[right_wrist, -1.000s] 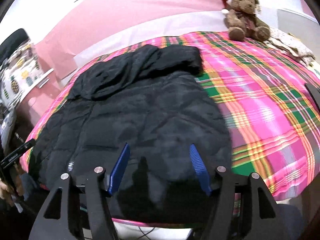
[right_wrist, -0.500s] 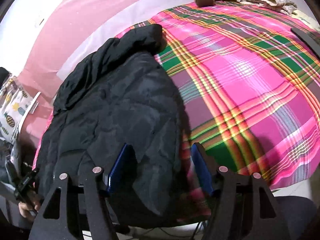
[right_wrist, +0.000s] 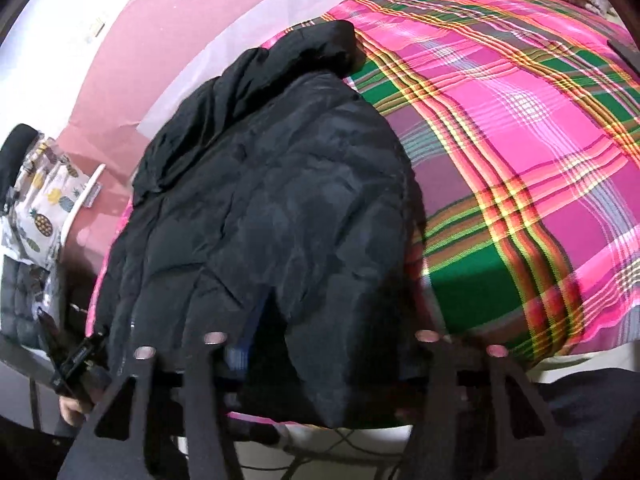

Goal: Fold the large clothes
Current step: 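Grasp the jacket side edge with both tools and lift it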

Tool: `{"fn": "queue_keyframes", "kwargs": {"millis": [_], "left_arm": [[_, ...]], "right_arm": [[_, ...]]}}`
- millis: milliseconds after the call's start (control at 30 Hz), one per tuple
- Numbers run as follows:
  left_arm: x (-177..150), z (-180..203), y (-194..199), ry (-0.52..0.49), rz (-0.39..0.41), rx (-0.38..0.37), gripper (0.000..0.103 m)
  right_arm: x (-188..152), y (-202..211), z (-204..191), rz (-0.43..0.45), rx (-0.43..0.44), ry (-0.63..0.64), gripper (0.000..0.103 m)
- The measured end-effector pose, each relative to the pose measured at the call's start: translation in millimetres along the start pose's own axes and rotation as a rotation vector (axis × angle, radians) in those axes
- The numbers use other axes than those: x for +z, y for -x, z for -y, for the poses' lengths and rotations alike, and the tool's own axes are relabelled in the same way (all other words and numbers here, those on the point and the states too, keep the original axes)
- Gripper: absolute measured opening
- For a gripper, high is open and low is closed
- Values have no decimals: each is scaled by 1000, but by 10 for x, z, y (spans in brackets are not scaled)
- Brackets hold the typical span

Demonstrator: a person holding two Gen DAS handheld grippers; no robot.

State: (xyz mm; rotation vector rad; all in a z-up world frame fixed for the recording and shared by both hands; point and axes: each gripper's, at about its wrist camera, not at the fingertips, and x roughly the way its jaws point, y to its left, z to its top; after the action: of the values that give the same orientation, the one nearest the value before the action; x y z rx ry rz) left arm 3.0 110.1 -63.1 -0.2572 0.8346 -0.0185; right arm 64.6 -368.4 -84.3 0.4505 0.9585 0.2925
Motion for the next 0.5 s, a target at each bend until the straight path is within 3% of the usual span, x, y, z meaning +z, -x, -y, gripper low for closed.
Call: {"fn": "queue_keyframes", "kwargs": {"millis": [67,167,367,500], "left_arm": [[21,9,27,0,0,-7,36],[121,69,141,-22,25,-15,20],[350,99,625,-21,150,-73,18],[304,31,945,4,188,-107,18]], "right_arm": [[12,33,-4,3,23,-14,24],[60,157,-135,33,35,27,16],[140,613,-386,140,122,74,13],[32,887,-461,179,166,77,13]]}}
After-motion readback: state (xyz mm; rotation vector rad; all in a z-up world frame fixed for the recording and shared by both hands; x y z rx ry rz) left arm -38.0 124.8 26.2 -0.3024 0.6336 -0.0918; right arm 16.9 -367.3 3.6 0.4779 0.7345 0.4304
